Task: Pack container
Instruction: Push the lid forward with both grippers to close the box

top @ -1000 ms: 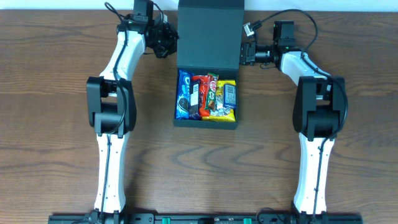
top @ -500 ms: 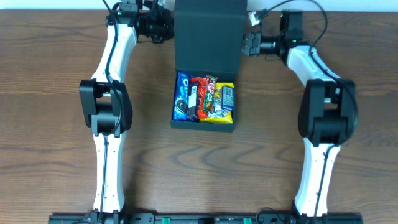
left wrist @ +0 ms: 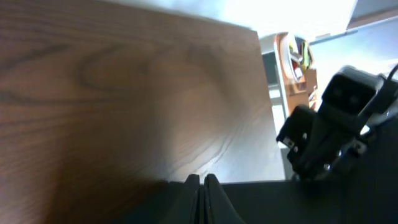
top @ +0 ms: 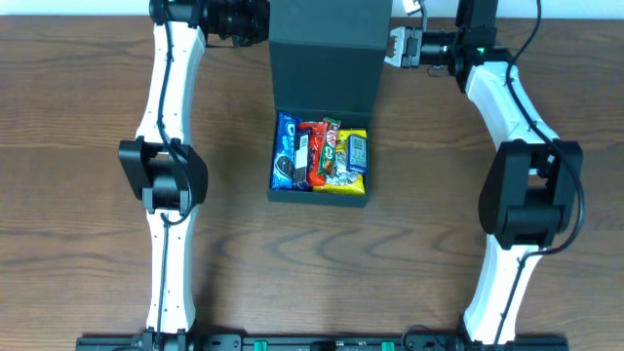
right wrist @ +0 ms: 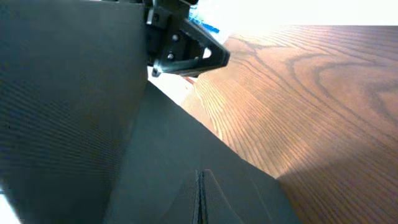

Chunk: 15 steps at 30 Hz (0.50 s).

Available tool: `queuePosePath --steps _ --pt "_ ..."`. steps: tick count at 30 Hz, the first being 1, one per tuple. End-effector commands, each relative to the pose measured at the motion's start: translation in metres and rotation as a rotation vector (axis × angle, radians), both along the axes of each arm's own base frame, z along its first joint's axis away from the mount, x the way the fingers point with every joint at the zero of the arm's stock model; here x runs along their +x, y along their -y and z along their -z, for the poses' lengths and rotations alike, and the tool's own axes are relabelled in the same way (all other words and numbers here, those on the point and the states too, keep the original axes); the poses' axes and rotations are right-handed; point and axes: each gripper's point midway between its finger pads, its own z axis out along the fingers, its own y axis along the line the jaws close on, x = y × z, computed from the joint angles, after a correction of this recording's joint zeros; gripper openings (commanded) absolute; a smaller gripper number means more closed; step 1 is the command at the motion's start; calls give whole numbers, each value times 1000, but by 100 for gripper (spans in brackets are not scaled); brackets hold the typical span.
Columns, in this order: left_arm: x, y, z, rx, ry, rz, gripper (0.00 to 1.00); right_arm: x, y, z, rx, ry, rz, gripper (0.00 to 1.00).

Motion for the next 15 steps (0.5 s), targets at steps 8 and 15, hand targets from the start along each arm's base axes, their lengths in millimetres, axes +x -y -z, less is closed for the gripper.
queuePosePath --steps 8,15 --pt "-24 -4 -46 59 207 105 6 -29 -6 -71 12 121 -31 2" --pt "-38 -8 -55 107 239 126 6 -42 -5 -93 12 143 -33 2"
